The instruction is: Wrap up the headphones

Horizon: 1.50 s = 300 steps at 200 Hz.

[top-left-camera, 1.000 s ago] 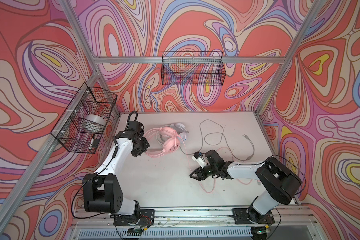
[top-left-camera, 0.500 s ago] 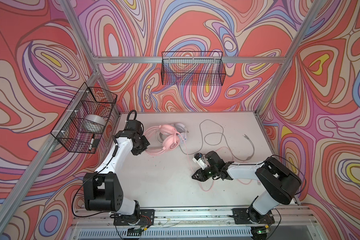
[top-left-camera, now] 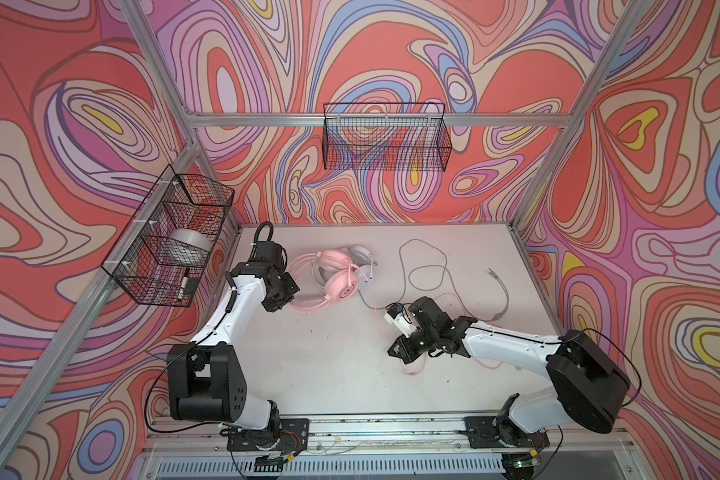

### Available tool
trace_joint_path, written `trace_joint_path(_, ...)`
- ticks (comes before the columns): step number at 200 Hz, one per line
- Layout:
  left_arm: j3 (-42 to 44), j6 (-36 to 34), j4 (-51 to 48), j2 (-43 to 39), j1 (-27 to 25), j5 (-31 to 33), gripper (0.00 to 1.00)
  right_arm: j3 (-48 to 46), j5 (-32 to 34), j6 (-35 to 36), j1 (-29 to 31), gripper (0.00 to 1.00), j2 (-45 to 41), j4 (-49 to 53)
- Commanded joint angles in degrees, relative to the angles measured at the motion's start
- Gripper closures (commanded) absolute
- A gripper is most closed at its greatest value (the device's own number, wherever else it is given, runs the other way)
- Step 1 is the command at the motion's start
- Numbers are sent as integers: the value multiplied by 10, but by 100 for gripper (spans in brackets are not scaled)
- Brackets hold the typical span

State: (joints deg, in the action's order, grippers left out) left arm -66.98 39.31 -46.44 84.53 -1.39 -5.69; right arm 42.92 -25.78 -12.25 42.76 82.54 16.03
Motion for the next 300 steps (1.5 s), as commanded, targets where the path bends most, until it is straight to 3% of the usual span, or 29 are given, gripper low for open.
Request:
trace_joint_path(1, 7, 13, 14, -12, 4, -4, 100, 34, 18, 75, 6, 100, -26, 90)
trace_joint_path(81, 27, 11, -6, -32, -12, 43, 100, 229, -10, 238, 14, 100, 16, 302)
trace_joint_path(125, 29, 8, -11, -31, -33, 66, 100, 321, -32, 287, 29, 100, 63, 374)
trace_joint_path(185, 25, -21, -26, -14, -63, 93, 100, 437, -47, 294, 33, 100, 116, 384)
trace_joint_path(251, 53, -83, -19, -33, -74, 100, 100, 505, 2, 287, 14, 100, 134, 377)
trace_joint_path(300, 57, -122, -8, -45, -91, 90, 100, 581, 3, 282, -11, 100, 186, 398)
